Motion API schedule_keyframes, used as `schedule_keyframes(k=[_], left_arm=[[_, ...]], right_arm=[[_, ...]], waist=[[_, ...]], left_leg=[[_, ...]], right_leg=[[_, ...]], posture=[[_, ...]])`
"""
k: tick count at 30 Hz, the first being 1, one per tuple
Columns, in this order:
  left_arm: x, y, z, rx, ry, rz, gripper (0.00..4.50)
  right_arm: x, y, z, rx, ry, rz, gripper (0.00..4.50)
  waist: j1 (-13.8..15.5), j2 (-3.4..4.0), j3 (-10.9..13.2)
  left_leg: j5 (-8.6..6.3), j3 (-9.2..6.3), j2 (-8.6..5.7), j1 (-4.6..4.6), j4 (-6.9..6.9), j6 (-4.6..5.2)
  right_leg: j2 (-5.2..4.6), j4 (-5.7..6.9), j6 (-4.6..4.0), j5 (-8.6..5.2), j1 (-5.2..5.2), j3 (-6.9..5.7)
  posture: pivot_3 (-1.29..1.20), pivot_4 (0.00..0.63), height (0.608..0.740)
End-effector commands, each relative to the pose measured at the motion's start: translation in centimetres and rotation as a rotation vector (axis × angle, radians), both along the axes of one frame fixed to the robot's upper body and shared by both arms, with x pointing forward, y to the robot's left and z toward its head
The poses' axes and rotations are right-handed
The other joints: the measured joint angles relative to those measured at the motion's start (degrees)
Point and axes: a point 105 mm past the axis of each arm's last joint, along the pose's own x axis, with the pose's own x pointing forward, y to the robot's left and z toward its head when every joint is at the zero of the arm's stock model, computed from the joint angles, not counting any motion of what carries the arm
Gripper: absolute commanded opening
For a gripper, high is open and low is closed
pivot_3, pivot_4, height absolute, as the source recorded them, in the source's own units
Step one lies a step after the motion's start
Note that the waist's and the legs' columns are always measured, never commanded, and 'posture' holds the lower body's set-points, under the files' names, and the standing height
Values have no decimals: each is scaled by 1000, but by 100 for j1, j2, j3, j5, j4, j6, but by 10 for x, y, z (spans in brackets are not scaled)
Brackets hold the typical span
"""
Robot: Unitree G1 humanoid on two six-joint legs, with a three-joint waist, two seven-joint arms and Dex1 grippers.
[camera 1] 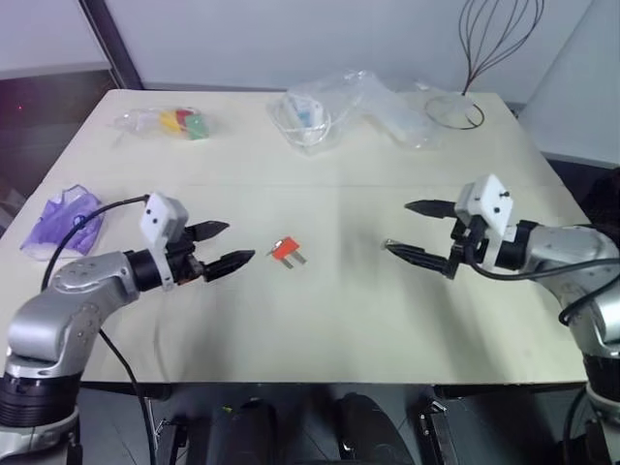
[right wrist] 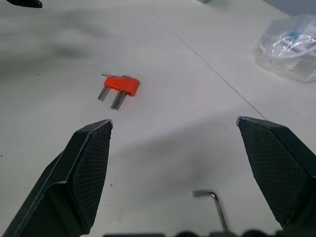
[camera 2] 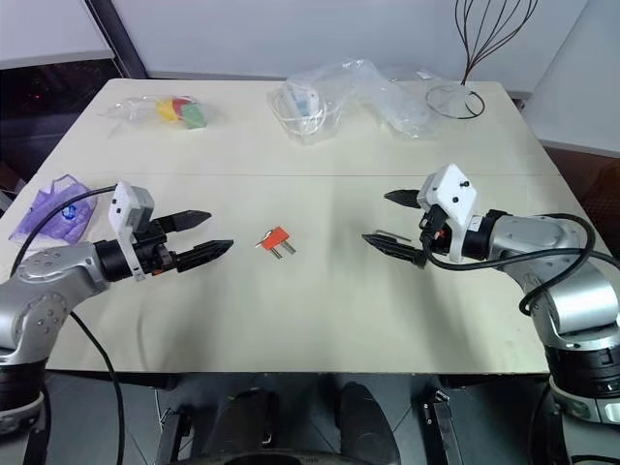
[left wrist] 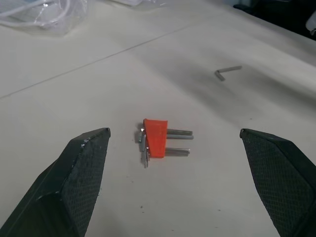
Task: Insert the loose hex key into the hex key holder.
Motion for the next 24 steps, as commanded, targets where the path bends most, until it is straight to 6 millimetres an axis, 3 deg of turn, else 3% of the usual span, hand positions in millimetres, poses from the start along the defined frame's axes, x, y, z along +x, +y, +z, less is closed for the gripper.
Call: schedule_keyframes(k=[1, 24], left_arm=[[-3, -1, 11, 7, -48, -15, 4401], [1, -2, 12, 7, -54, -4, 4401]], right_arm=[[-3, 5, 11, -5, -42, 28, 4228], [4, 9, 7, -4, -56, 26, 4228]], waist=[[0, 0, 0], [3, 0, 0]], left_leg=[[0, 0, 0, 0, 0, 0], [0, 0, 0, -1, 0, 0]], right_leg=[[0, 0, 0, 0, 0, 0], [0, 0, 0, 0, -1, 0]], posture=[[0, 150, 740], [0, 150, 740]])
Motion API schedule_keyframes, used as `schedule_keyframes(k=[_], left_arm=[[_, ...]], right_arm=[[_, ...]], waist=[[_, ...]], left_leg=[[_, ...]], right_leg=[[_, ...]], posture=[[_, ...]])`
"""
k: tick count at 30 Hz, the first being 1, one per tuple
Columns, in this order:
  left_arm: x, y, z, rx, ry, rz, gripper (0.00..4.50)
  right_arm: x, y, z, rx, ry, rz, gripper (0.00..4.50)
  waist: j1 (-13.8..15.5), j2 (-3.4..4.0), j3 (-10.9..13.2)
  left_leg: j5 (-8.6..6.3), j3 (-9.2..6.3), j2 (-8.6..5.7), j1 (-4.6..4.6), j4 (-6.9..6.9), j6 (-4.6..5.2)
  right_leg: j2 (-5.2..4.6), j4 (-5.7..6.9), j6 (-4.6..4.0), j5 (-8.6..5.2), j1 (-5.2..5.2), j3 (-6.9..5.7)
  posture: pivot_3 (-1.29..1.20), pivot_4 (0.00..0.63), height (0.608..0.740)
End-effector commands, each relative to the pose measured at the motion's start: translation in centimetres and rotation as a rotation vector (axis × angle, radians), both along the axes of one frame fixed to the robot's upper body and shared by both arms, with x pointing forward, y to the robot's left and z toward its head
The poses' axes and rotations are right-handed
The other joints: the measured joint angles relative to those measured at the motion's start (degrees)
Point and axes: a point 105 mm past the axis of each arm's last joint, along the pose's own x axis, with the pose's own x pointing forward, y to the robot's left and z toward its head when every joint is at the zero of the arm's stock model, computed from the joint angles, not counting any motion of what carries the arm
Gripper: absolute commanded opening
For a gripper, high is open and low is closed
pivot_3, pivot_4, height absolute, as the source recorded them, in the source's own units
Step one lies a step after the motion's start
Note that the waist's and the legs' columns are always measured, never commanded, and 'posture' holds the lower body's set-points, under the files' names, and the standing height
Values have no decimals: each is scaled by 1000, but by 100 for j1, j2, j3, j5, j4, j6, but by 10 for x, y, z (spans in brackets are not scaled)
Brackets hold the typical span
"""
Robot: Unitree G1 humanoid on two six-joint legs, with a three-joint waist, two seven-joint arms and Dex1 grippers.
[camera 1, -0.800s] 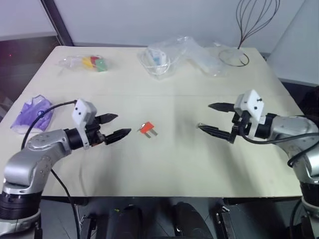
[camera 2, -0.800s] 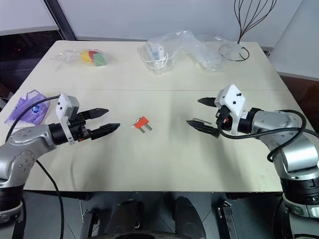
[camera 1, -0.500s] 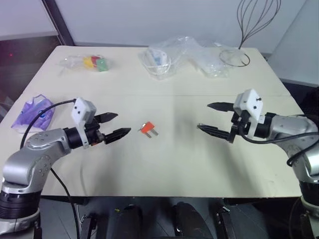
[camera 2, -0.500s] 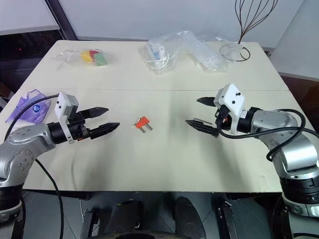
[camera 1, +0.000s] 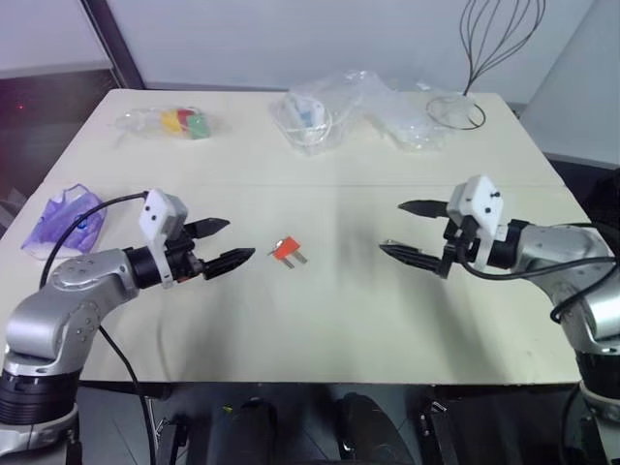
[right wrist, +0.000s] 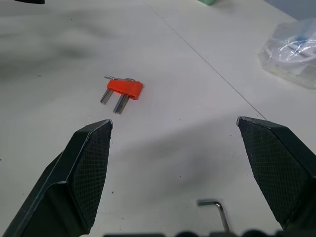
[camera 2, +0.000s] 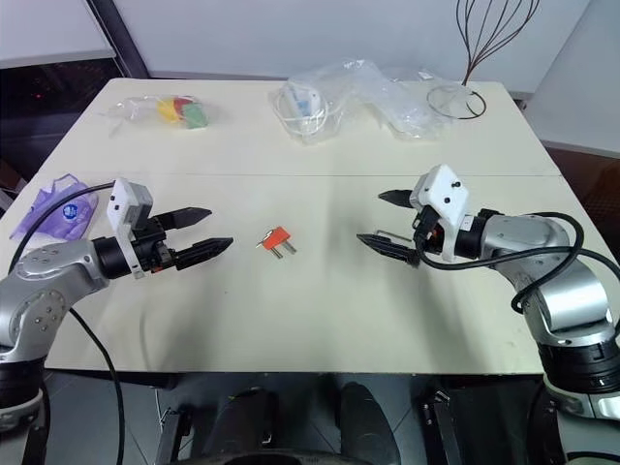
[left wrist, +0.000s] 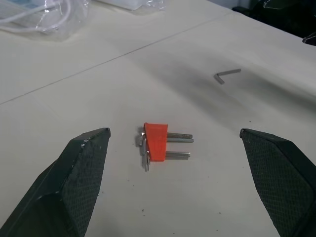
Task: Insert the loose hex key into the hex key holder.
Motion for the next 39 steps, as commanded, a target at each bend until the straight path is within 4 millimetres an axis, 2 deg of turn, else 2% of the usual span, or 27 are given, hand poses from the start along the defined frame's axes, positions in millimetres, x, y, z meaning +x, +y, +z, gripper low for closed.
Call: schedule_keyframes(k=[1, 8, 15, 21, 25, 29, 39], left_arm=[[0, -1, 9, 7, -45, -2, 4401], [6, -12, -1, 5, -58, 27, 4401], [13, -17, -16, 29, -84, 82, 4401], [12, -22, -20, 36, -101, 100, 4401], [10, -24, -21, 30, -103, 107, 4401], [9, -23, -21, 33, -109, 123, 4401], [5, -21, -21, 32, -108, 148, 4401]], right_arm=[[2, 3, 10, 1, -52, 13, 4228], [27, 18, -8, -28, -93, 4, 4228], [63, 61, -43, -44, -125, 17, 4228], [83, 84, -65, -87, -160, 18, 4228], [86, 93, -79, -131, -171, 43, 4228], [82, 107, -86, -117, -158, 87, 4228], [76, 136, -86, -44, -114, 150, 4228]], waist=[[-1, 0, 0], [-15, 0, 0], [-26, 1, 1], [-19, 1, 1], [-25, 1, 1], [-31, 1, 1], [-35, 2, 1]], left_leg=[[0, 0, 0, 0, 0, 0], [0, 1, -1, 1, 1, 0], [0, 3, 1, -5, 0, -1], [0, 4, 0, -8, -1, -1], [0, 5, -1, -8, 0, -1], [0, 5, 1, -8, -1, -1], [0, 4, 3, -7, -2, -1]], right_leg=[[0, 0, 0, 0, 0, 0], [0, 1, 0, 0, 0, 0], [0, 3, 0, 1, -13, 1], [-8, 3, 1, 2, -15, 0], [-11, 4, 1, 3, -15, -1], [-10, 9, 2, 3, -18, -1], [-10, 13, 1, 3, -21, -1]], posture=[[0, 150, 740], [0, 150, 740], [0, 150, 740], [0, 150, 740], [0, 150, 740], [0, 150, 740], [0, 150, 740]])
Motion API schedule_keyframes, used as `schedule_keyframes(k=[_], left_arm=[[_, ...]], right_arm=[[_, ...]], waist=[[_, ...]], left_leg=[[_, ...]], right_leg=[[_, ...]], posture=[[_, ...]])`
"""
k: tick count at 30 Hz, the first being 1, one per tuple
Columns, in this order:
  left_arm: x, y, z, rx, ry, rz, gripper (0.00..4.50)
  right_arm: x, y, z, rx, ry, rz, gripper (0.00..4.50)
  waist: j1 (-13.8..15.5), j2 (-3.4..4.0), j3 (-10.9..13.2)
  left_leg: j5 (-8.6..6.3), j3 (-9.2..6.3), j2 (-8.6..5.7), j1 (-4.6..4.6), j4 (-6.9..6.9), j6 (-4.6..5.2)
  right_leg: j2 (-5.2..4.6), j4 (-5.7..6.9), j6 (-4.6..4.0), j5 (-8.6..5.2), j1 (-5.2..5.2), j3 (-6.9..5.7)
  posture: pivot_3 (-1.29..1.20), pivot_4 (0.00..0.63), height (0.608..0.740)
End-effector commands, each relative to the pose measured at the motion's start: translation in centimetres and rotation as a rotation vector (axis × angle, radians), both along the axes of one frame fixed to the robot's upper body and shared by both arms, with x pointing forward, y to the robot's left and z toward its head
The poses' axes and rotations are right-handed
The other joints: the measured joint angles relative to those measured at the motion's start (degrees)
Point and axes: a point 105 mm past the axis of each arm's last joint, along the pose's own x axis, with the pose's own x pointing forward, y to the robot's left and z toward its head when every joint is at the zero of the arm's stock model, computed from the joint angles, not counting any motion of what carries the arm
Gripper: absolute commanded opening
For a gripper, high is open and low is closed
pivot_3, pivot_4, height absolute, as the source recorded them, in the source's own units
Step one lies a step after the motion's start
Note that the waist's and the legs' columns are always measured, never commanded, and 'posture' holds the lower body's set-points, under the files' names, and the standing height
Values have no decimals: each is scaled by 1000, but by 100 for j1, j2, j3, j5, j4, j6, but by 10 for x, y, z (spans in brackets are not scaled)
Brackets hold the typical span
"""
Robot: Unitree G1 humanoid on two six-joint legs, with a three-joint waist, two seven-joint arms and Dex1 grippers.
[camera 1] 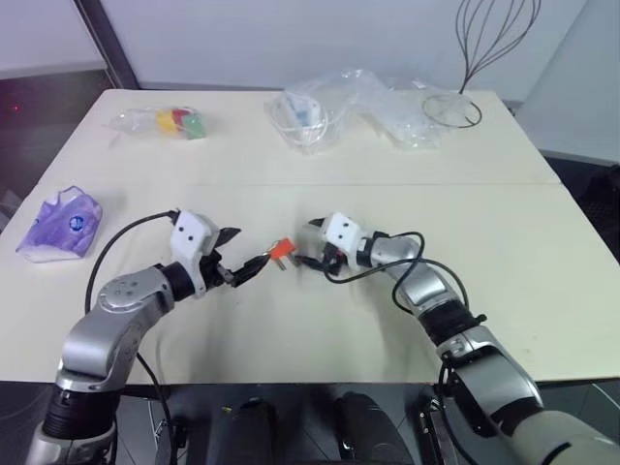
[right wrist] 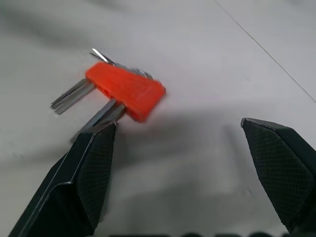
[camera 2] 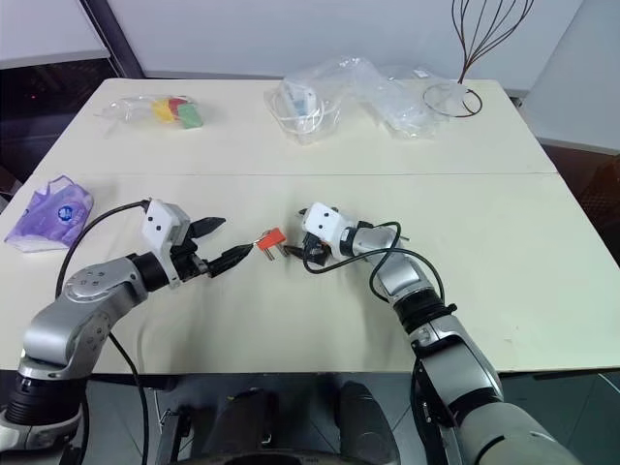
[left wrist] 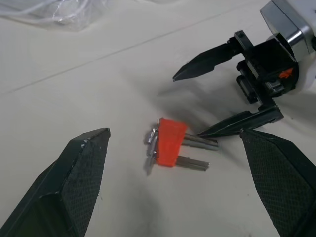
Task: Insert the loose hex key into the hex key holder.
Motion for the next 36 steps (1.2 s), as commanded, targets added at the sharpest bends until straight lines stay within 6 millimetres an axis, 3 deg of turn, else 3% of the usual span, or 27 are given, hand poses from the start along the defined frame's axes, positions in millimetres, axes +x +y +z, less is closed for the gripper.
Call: schedule_keyframes(k=[1, 13, 18, 25, 36], left_arm=[[-3, -1, 14, -5, -59, 4, 4401], [-3, 2, 13, -2, -63, 25, 4401], [-3, 1, 13, -2, -63, 20, 4401], [-1, 1, 15, -1, -66, 13, 4401], [2, -2, 16, -3, -72, 1, 4401]], right_arm=[[-1, 16, 15, 40, -19, 45, 4228], [4, 21, -4, -20, 102, 76, 4228], [6, 13, 14, 17, 119, 107, 4228], [0, 2, 24, 4, 102, 122, 4228], [4, 13, 11, -32, 56, 105, 4228]], waist=[[1, 0, 0], [-7, 1, -1], [11, 1, -1], [-1, 2, 0], [-3, 2, 0]], left_leg=[[0, 0, 0, 0, 0, 0], [0, 0, 0, 3, 0, 0], [0, 0, -1, 2, 0, 0], [0, 0, -1, 1, -1, 0], [0, 1, -1, 1, -3, 0]], right_leg=[[0, 1, 0, 0, 0, 0], [-1, 2, -2, 1, 0, 0], [-2, 2, -2, 1, 1, -4], [-5, 2, -1, 2, 0, -5], [-3, 2, -1, 2, -4, -4]], posture=[[0, 150, 740], [0, 150, 740], [0, 150, 740], [0, 150, 740], [0, 150, 740]])
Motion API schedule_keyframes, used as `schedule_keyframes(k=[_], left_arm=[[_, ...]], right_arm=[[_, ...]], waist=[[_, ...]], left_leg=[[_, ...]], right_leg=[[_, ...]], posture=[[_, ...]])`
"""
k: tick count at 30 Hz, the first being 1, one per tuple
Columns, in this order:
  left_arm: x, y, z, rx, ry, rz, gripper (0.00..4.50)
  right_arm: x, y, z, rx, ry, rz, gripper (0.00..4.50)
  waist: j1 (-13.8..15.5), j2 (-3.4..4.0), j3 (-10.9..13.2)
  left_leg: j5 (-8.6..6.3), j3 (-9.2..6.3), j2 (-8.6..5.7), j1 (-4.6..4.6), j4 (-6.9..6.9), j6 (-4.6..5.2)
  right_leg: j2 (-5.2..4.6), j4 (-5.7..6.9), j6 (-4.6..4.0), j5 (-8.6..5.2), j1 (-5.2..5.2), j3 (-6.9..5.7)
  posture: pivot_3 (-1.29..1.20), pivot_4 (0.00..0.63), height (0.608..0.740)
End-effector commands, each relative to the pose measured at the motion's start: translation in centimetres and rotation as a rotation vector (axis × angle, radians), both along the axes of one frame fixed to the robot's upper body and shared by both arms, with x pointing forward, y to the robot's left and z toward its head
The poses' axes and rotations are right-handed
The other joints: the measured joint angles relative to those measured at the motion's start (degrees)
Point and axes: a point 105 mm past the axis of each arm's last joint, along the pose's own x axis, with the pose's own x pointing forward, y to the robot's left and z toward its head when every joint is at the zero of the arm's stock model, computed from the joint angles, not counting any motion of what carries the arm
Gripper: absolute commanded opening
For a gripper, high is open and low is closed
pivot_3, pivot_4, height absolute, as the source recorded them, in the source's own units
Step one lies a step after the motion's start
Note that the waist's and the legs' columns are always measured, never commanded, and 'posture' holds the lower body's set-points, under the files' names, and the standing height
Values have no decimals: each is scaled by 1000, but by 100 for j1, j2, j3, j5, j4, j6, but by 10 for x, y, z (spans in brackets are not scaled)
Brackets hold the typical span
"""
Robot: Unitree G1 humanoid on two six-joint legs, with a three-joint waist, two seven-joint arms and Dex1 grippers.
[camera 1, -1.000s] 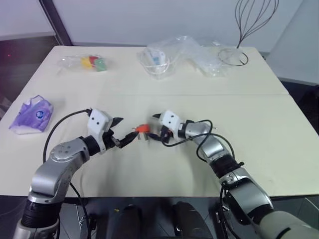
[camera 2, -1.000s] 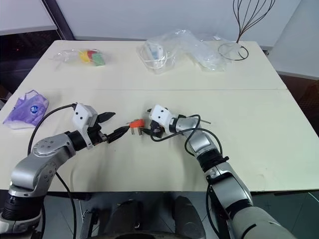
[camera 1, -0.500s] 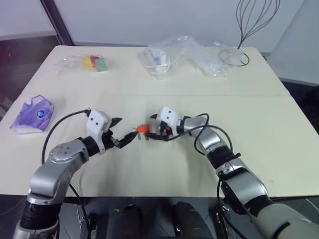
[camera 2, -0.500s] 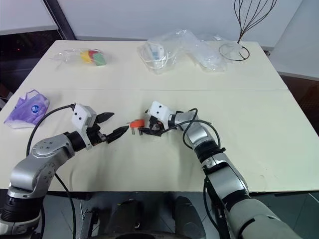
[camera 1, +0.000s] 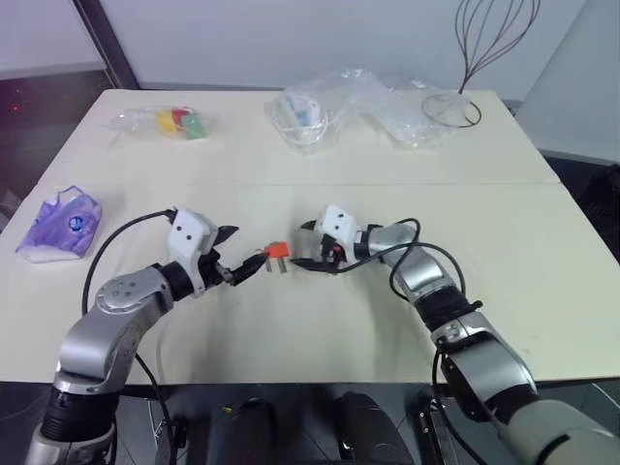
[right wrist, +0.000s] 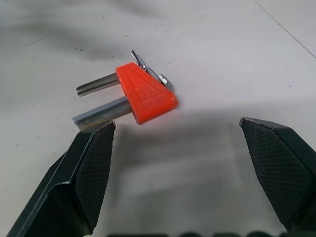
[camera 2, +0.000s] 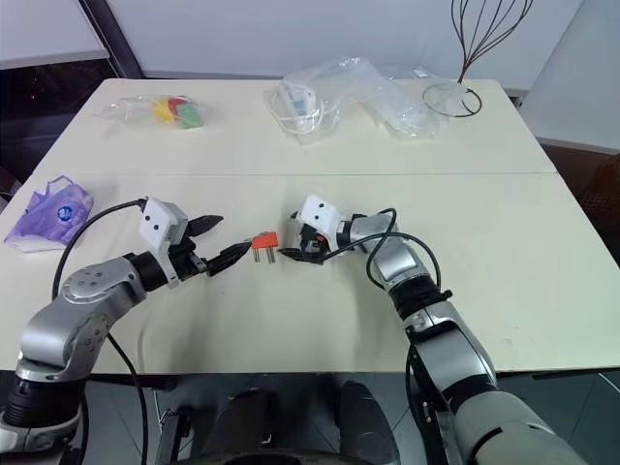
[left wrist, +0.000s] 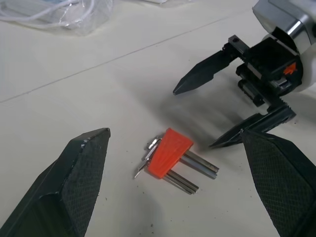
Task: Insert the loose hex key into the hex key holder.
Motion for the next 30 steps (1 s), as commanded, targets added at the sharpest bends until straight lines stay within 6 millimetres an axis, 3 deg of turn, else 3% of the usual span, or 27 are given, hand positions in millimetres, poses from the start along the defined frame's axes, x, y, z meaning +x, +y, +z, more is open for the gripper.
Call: schedule_keyframes(k=[1, 15, 27, 29, 30], left_arm=[[1, -3, 12, -4, -51, -11, 4401], [-1, 1, 14, -1, -64, 20, 4401], [-1, 1, 14, -2, -72, 33, 4401], [0, 2, 15, -4, -75, 37, 4500], [0, 2, 15, -5, -76, 39, 4500]], right_arm=[[3, 10, 6, -8, -66, 22, 4228], [-3, 37, -6, 50, 13, 62, 4228], [2, 33, -15, 33, 55, 49, 4228], [2, 34, -18, 16, 53, 59, 3701], [2, 35, -19, 11, 52, 63, 3701]], waist=[[-1, 0, 0], [-117, 0, 0], [-143, 0, 0], [-142, 0, -1], [-143, 0, -1]], left_leg=[[0, 0, 0, 0, 0, 0], [0, -4, 3, 1, -3, 0], [0, -8, 3, 5, -6, 0], [0, -8, 3, 6, -6, -1], [0, -8, 3, 6, -6, -1]], right_leg=[[0, 0, 0, 0, 0, 0], [1, 3, 0, 0, -1, 0], [1, 6, 0, 0, -2, 1], [1, 7, 0, 0, -2, 1], [1, 7, -1, 0, -1, 1]], posture=[[0, 150, 740], [0, 150, 740], [0, 150, 740], [0, 150, 740], [0, 150, 740]])
